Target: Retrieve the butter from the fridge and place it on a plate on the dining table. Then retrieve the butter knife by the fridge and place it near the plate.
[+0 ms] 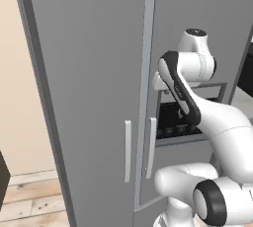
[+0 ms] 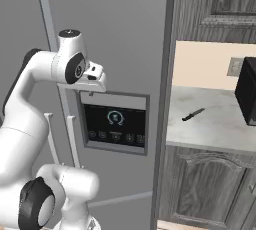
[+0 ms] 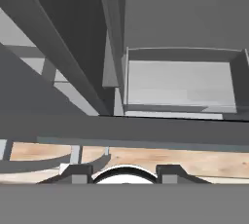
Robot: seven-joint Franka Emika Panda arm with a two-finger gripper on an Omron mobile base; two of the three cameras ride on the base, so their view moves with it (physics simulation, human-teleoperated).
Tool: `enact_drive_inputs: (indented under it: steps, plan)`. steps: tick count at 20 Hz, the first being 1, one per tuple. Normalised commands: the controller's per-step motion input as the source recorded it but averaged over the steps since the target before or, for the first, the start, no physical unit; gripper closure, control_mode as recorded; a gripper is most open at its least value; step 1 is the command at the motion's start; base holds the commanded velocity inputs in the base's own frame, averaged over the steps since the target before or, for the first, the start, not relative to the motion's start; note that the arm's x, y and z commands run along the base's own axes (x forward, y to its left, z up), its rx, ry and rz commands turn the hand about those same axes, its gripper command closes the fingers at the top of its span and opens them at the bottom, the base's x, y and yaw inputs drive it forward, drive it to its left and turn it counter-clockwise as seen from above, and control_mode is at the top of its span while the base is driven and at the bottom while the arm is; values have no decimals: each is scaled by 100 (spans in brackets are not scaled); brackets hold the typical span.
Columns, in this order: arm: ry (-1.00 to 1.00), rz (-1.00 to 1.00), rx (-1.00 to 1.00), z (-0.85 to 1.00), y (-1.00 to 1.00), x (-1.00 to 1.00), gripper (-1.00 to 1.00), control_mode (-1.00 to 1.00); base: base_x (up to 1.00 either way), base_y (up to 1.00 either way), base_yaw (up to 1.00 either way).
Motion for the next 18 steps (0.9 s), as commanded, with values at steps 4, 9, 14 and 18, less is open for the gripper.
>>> enact_drive_inputs:
  steps: [4,9,14,18]
  plan:
    - [0,0,0,0,0,-6,-100,100,-10,0,0]
    - [0,0,0,0,0,0,-100,100,-15,40,-5]
    - [0,0,0,0,0,0,-100,100,-33,41,-5]
    - [0,0,0,0,0,0,-100,100,-60,15,-2]
